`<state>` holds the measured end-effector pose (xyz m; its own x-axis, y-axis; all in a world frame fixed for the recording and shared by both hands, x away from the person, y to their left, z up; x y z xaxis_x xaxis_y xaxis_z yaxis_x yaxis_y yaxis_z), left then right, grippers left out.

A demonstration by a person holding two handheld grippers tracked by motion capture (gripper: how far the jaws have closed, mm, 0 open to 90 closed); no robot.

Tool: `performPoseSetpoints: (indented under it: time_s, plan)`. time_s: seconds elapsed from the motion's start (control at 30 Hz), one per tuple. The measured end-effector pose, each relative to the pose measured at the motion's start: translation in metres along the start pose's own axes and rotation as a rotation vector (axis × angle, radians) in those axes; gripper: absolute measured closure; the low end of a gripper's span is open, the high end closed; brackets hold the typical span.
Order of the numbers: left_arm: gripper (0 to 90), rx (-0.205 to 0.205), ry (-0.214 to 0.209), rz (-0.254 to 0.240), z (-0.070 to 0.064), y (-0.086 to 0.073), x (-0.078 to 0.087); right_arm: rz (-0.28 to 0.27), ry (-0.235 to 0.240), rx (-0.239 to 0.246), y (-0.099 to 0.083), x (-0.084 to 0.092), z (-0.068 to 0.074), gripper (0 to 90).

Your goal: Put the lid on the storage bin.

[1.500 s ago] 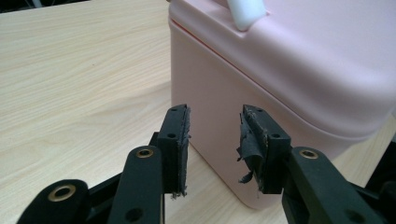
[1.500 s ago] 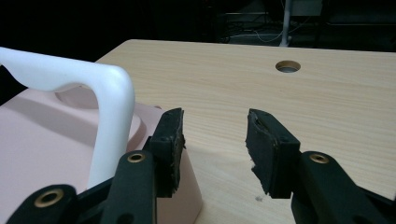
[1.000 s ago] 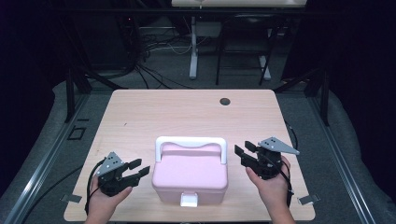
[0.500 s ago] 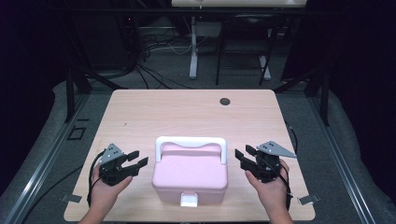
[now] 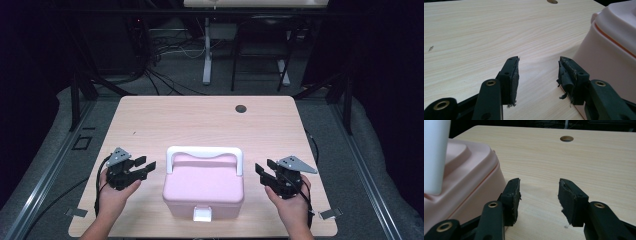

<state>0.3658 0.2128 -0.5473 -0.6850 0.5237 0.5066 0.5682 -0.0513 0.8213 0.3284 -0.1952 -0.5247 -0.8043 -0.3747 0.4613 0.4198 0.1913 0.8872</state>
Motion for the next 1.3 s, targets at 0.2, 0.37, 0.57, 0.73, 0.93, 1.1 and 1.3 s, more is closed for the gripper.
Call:
performPoseSetpoints:
  time_s: [0.2, 0.37, 0.57, 0.73, 0.93, 1.1, 1.3]
  plan:
    - [50.9, 0.005, 0.002, 0.004, 0.003, -0.001, -0.001, 0.026, 0.003, 0.001, -0.011, -0.001, 0.001, 51.3]
    - [50.9, 0.007, 0.010, 0.008, 0.005, -0.003, -0.001, 0.040, 0.009, 0.000, -0.020, 0.000, 0.001, 51.0]
    - [50.7, 0.014, 0.006, 0.017, 0.006, -0.006, -0.002, 0.065, 0.023, -0.015, -0.031, 0.001, 0.002, 50.4]
    - [50.5, 0.015, 0.004, 0.029, 0.008, -0.011, -0.003, 0.084, 0.030, -0.012, -0.038, -0.001, 0.004, 49.8]
    - [49.9, 0.018, 0.008, 0.036, 0.014, -0.017, -0.001, 0.094, 0.040, -0.035, -0.044, -0.006, 0.002, 48.9]
    - [49.6, 0.028, 0.020, 0.039, 0.019, -0.022, 0.001, 0.098, 0.048, -0.041, -0.046, -0.009, 0.003, 48.1]
    - [48.2, 0.031, 0.010, 0.042, 0.020, -0.025, -0.002, 0.114, 0.054, -0.039, -0.050, -0.014, 0.003, 48.1]
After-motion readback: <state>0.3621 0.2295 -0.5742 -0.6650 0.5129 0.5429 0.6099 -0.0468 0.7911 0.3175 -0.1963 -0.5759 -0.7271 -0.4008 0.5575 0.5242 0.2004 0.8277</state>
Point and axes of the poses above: each handheld gripper's, and its own axes: x roughly backward along the jaws, y roughly out of its top, z roughly to its left, the point moved 6 cm from there along -x, roughly forward along the jaws, and after that the axes turned 8 degrees about x, right-handed, at the moved point
